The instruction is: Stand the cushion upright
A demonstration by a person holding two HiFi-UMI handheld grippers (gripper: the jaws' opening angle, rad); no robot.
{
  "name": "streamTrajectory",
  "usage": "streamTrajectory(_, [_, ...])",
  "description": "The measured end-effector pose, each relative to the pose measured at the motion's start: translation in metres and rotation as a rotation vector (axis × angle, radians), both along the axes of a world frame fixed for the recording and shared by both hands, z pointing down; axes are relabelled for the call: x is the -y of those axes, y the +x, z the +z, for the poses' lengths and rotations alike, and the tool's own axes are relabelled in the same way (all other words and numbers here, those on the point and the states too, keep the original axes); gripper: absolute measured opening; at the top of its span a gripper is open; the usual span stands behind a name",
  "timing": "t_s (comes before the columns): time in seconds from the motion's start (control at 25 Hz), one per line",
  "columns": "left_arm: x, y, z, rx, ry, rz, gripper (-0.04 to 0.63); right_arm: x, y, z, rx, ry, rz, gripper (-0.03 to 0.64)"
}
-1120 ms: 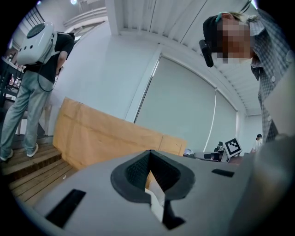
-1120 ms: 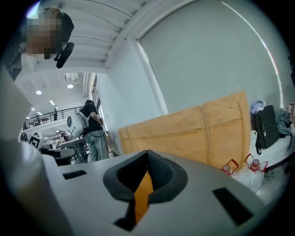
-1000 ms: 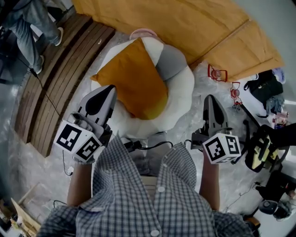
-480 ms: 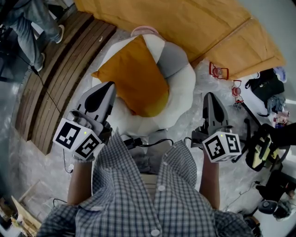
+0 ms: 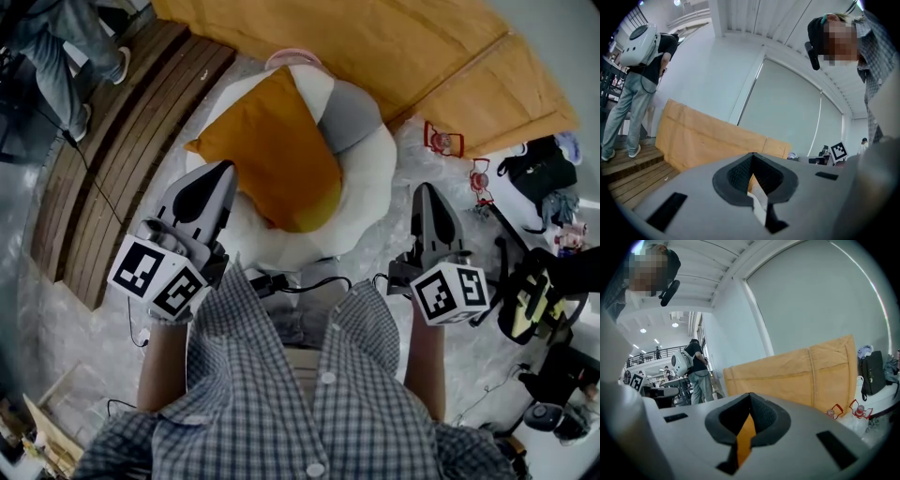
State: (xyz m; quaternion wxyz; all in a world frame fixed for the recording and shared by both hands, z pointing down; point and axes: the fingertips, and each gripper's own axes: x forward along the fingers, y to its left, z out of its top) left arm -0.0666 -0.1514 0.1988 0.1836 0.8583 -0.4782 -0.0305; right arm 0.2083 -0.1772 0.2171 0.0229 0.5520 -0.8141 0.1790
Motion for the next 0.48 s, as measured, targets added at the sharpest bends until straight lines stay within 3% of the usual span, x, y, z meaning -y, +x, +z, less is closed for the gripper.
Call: streamTrajectory(0.48, [0.0001,0.0085,0.0016,-0.001,-0.005,0.022,0.007,0.0007,-0.0005,0.0035,-0.006,-0.006,-0.008,0.006])
